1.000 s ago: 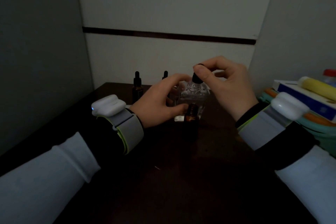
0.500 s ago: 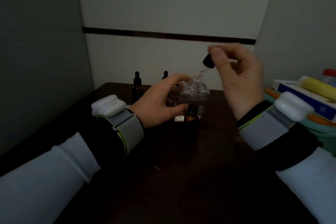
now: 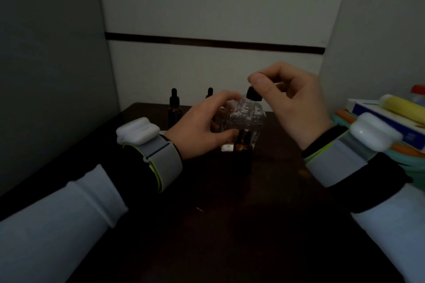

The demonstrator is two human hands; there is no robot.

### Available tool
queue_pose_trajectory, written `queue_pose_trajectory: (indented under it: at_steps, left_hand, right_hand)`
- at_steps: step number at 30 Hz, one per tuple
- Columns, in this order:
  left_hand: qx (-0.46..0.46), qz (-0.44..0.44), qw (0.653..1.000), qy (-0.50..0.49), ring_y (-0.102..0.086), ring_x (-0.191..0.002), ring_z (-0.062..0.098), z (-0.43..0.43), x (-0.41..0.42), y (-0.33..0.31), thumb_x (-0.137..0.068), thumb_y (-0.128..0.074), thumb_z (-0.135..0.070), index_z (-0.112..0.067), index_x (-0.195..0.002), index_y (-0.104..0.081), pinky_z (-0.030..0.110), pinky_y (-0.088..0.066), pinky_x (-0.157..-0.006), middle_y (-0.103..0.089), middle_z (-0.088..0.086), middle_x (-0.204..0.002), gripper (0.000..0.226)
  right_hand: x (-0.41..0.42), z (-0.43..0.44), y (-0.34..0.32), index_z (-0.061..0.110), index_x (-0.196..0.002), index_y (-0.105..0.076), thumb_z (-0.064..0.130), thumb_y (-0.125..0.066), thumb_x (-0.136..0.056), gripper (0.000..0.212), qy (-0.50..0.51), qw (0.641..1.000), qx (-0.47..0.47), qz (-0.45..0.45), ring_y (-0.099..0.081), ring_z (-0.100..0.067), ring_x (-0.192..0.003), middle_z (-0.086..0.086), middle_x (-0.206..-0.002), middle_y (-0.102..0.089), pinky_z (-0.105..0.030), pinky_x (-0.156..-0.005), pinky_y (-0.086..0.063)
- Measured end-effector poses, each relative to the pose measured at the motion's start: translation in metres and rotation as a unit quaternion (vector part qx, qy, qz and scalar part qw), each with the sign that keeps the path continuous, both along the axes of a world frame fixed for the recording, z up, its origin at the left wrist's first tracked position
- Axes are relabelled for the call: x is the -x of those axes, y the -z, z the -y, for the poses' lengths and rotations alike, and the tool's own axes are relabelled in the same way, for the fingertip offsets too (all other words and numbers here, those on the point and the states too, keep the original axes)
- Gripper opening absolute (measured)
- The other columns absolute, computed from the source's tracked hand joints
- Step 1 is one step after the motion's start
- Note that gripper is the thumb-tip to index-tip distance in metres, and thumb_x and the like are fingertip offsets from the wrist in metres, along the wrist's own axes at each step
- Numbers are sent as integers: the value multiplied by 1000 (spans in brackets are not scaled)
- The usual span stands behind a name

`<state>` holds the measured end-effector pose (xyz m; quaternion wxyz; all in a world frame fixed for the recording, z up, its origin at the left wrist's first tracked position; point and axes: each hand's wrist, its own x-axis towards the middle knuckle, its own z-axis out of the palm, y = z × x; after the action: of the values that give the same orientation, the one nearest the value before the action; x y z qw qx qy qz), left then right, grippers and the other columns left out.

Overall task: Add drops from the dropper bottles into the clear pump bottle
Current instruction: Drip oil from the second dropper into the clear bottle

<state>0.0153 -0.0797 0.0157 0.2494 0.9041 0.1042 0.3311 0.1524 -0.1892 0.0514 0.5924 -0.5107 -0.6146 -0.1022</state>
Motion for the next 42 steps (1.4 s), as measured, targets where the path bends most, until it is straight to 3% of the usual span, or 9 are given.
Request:
queue_pose_trajectory:
  at_steps: [6, 14, 17, 23, 30, 38, 42]
  left_hand:
    - [3, 6, 1000, 4, -55, -102, 12, 1, 0, 0, -82, -69, -17, -25, -134, -41, 26, -49, -80, -53, -2, -120, 59]
    - [8, 5, 1000, 8, -55, -101, 11, 1, 1, -1, -82, -69, -17, -25, -134, -41, 27, -49, -79, -53, -3, -121, 59]
    - [8, 5, 1000, 7, -56, -102, 13, 2, 0, -1, -82, -69, -18, -25, -134, -41, 30, -49, -80, -54, -2, -120, 59]
    - [5, 3, 1000, 4, -53, -98, 6, 2, 1, -2, -82, -68, -17, -26, -133, -41, 27, -48, -78, -53, -3, -120, 58]
    - [8, 1, 1000, 3, -55, -102, 8, 2, 1, -1, -82, -68, -19, -27, -133, -41, 28, -49, -80, -53, -3, -121, 59]
    - [6, 0, 1000, 2, -54, -104, 10, 3, 2, -1, -83, -68, -17, -27, -132, -43, 25, -49, -80, -52, -4, -120, 56]
    - [6, 1, 1000, 4, -54, -104, 10, 3, 2, -1, -83, -68, -17, -28, -131, -43, 25, -49, -80, -52, -4, -119, 56]
  right_hand:
    - [0, -2, 3, 34, -74, -61, 42, -58, -81, 12, 16, 999, 18, 40, -62, -6, -75, 12, -72, -65, -31, -74, -47]
    - [0, -1, 3, 33, -73, -62, 45, -57, -79, 14, 8, 999, 23, 48, -61, -3, -76, 14, -72, -65, -21, -75, -43]
    - [0, -1, 3, 33, -77, -64, 43, -59, -80, 12, -4, 999, 26, 36, -63, -6, -78, 12, -74, -67, -27, -76, -46]
    - [-1, 0, 4, 31, -75, -63, 42, -59, -81, 13, -2, 998, 21, 53, -61, -9, -80, 9, -77, -67, -24, -76, -42]
    - [-2, -2, 3, 32, -76, -61, 42, -59, -82, 11, -3, 999, 14, 50, -60, -19, -89, 9, -81, -64, -35, -77, -47]
    - [-5, 4, -10, 24, -87, -63, 32, -59, -86, 9, -21, 983, -145, -112, -57, 3, -72, 19, -72, -65, -15, -64, -42]
    - [-6, 2, -9, 29, -90, -63, 30, -59, -88, 5, 1, 988, -127, -89, -57, 3, -75, 20, -76, -65, -14, -65, -42]
